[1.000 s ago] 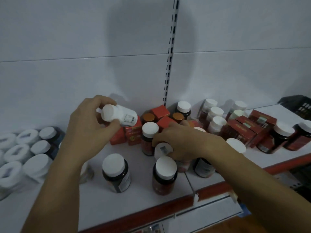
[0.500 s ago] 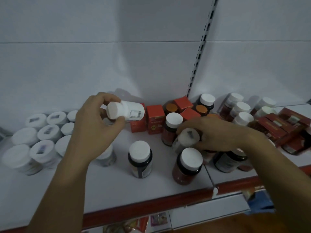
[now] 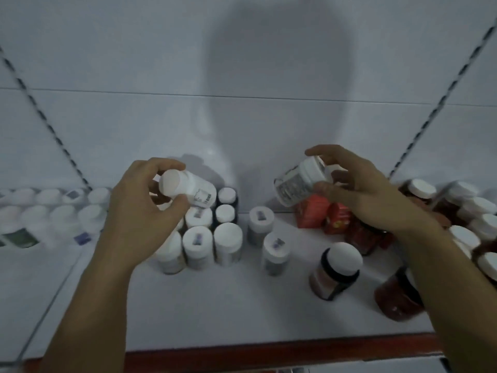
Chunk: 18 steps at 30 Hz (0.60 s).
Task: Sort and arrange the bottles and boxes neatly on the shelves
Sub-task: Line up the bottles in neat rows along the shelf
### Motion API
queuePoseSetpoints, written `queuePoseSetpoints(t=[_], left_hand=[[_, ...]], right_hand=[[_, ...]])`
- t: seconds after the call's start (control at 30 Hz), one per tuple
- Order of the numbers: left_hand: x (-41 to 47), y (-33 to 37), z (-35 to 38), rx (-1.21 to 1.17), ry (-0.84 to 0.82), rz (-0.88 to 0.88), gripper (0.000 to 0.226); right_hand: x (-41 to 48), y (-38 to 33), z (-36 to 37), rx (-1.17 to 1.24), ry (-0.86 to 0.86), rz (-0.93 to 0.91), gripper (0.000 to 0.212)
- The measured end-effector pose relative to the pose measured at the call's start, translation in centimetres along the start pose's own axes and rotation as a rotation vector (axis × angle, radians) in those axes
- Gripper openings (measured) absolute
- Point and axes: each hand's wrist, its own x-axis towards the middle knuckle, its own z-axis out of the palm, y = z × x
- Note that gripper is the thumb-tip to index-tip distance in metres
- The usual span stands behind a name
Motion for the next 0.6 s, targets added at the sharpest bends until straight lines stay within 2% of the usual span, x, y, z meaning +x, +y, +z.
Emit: queuePoseSetpoints(t=[0.1,0.33,0.6], left_hand=[[-0.4,-3.7,-4.9,0.014,-0.009,-0.046,0.046],[-2.6,-10.8,-13.7,0.08,-0.128,-0.08,0.051],[-5.0,-14.7,-13.6,0.162,-0.394,-0.137,0.044]], right_hand=[[2.9,-2.1,4.7,0.206,-0.034,-0.021,0.042],[9.0,-5.6,14.6,0.244,-0.116,-0.008,0.042],[11.7,-7.7,22.7,0.136,-0.078,0.093,0.039]])
